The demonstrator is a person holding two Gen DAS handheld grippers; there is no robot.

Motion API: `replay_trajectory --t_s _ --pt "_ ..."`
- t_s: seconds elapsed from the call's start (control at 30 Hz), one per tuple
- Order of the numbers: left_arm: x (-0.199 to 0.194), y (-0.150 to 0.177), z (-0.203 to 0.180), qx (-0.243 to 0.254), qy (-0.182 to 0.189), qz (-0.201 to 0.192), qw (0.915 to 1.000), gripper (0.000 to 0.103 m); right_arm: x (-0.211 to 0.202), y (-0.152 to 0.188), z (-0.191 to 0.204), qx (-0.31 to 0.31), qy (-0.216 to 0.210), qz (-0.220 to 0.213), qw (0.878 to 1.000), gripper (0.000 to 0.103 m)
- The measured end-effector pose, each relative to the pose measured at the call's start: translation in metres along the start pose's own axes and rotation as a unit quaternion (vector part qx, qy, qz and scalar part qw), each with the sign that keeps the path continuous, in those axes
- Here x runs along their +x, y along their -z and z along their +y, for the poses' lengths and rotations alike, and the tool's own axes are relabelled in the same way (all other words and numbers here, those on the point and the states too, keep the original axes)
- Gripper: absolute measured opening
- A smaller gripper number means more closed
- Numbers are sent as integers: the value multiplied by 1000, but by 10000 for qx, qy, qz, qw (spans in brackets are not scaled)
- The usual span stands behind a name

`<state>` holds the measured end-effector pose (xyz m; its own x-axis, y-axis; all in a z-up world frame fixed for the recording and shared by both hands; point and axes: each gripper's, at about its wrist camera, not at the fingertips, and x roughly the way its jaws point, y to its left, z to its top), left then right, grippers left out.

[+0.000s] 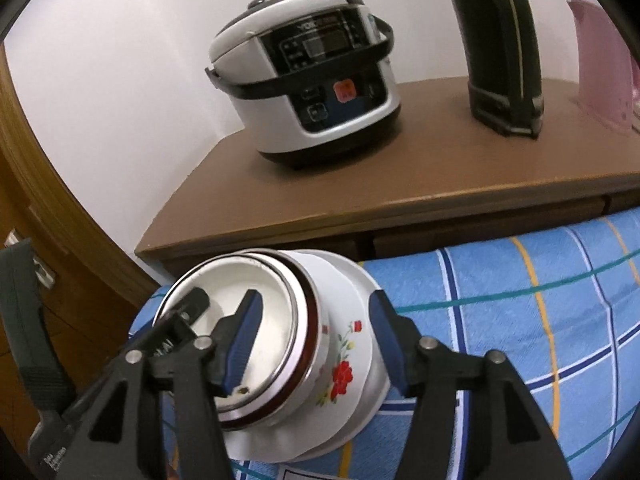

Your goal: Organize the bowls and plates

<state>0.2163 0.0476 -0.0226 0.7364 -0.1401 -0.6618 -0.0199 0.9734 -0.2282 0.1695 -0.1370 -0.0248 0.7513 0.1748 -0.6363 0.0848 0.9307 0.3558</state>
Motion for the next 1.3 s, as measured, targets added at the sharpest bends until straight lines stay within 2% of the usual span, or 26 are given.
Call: replay_trajectory --t_s 0.1,0.2,0.33,0.4,0.57,0.7,0.9,1.1,1.3 --pt "2 1 -1 66 -15 12 10000 69 -1 3 -1 -47 35 -55 10000 57" --pt "5 3 -2 86 46 78 9999 69 -2 6 -1 -86 118 -200 9997 62" --pt "1 3 -3 108 97 -13 9999 69 -3 6 -2 -75 57 -289 9995 63" --pt "-2 2 -3 78 138 -108 9998 76 -6 7 -5 -14 -36 -361 9993 65" --pt "-7 3 -4 79 205 -291 9993 79 -17 13 -10 62 -130 -765 9970 83" --pt "-10 4 -8 225 189 -436 9986 79 -23 22 -14 53 -153 -1083 9940 85" --pt "-17 6 -8 274 155 -737 9968 80 -25 22 -21 82 -244 -1260 9917 87" --pt "-29 12 -5 417 -139 -1139 9925 80 -31 23 -21 15 -277 -1408 9896 87" --pt "-43 21 1 459 -201 -1436 9884 80 -43 27 -17 -155 -271 -1714 9847 88"
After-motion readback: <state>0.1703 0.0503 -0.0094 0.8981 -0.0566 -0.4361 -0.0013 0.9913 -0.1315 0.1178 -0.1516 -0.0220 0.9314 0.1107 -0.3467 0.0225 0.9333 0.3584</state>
